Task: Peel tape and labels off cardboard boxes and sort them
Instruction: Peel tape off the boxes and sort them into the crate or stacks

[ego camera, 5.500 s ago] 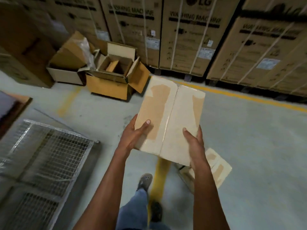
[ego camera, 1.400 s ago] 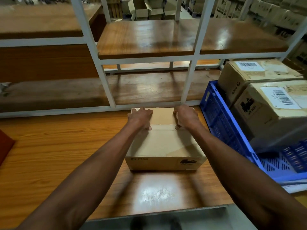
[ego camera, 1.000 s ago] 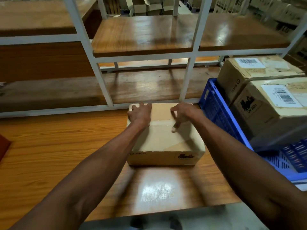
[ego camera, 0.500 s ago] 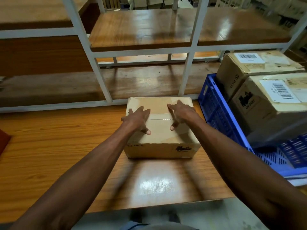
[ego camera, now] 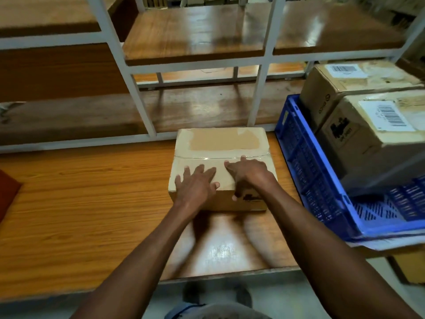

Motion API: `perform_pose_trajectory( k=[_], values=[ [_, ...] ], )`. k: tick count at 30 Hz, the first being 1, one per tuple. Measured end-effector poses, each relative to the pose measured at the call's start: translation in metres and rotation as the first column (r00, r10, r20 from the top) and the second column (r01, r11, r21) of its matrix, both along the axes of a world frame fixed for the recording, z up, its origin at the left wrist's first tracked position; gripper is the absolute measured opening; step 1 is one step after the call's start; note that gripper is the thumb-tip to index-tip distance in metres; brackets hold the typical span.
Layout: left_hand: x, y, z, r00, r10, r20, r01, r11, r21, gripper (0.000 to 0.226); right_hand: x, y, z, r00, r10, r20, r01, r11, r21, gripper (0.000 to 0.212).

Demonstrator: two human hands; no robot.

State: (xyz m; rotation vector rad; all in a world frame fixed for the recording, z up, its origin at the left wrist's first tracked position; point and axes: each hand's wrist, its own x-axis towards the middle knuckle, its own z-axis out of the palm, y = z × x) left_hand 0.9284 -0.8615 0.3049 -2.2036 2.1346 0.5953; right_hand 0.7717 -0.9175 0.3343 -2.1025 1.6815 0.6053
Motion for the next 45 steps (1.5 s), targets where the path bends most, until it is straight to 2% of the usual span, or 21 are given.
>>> perform_pose_trajectory(
  k=[4,6,8,9,13,15,19,22,26,28,31,34,36,39,42,44,45],
  values=[
    [0.021,0.006,-0.010,0.992,-0.125,0.001,0.125,0.990,0.061,0.085,-0.007,0.016,-0.010,0.998,0.022,0.057,-0.013,0.986,-0.165,0.119],
    [0.028,0.014,-0.018,0.993,-0.120,0.005,0.120,0.992,-0.034,0.084,-0.008,0.044,-0.032,0.994,-0.011,0.111,0.046,0.948,-0.315,0.110],
    [0.026,0.023,-0.026,0.996,-0.080,0.035,0.085,0.984,-0.156,0.086,-0.009,0.072,-0.057,0.980,-0.017,0.198,0.114,0.864,-0.490,0.101],
    [0.023,0.027,-0.030,0.997,-0.060,0.040,0.067,0.978,-0.197,0.087,-0.011,0.078,-0.066,0.969,-0.010,0.246,0.142,0.841,-0.521,0.098],
    [0.019,0.031,-0.039,1.000,-0.017,-0.022,0.010,0.955,-0.298,0.083,-0.022,0.065,-0.067,0.938,0.008,0.348,0.161,0.877,-0.452,0.090],
    [0.023,0.037,-0.049,0.997,0.018,-0.074,-0.043,0.935,-0.352,0.077,-0.031,0.064,-0.070,0.902,-0.043,0.429,0.259,0.850,-0.459,0.086],
    [0.033,0.056,-0.069,0.895,0.169,-0.413,-0.336,0.864,-0.376,0.071,-0.054,0.082,-0.088,0.741,-0.194,0.643,0.548,0.728,-0.412,0.084],
    [0.029,0.058,-0.069,0.811,0.154,-0.565,-0.408,0.840,-0.358,0.069,-0.058,0.089,-0.092,0.637,-0.128,0.760,0.577,0.733,-0.360,0.077],
    [0.023,0.053,-0.053,0.791,0.187,-0.582,-0.457,0.814,-0.359,0.066,-0.056,0.079,-0.074,0.578,-0.148,0.802,0.623,0.715,-0.317,0.072],
    [0.022,0.048,-0.037,0.817,0.197,-0.543,-0.472,0.769,-0.431,0.064,-0.060,0.069,-0.056,0.582,-0.127,0.803,0.630,0.695,-0.347,0.069],
    [0.017,0.036,0.001,0.853,0.199,-0.482,-0.459,0.725,-0.514,0.074,-0.061,0.050,-0.015,0.551,-0.048,0.833,0.647,0.656,-0.390,0.065],
    [0.017,0.017,0.033,0.903,0.185,-0.388,-0.378,0.771,-0.512,0.075,-0.059,0.029,0.020,0.579,-0.053,0.814,0.647,0.637,-0.419,0.057],
    [0.021,0.003,0.044,0.941,0.142,-0.309,-0.279,0.840,-0.465,0.070,-0.061,0.015,0.032,0.629,-0.093,0.772,0.598,0.693,-0.403,0.054],
    [0.028,-0.021,0.052,0.958,0.131,-0.256,-0.217,0.913,-0.345,0.070,-0.067,-0.003,0.044,0.717,-0.157,0.679,0.454,0.845,-0.283,0.076],
    [0.033,-0.050,0.056,0.966,0.120,-0.230,-0.180,0.948,-0.261,0.071,-0.064,-0.021,0.055,0.838,-0.208,0.504,0.340,0.922,-0.186,0.094],
    [0.033,-0.066,0.060,0.974,0.115,-0.193,-0.155,0.966,-0.207,0.070,-0.058,-0.031,0.060,0.901,-0.165,0.402,0.266,0.941,-0.209,0.085],
    [0.031,-0.071,0.062,0.980,0.107,-0.165,-0.139,0.970,-0.197,0.068,-0.056,-0.036,0.061,0.904,-0.148,0.402,0.244,0.949,-0.200,0.076]
  ],
)
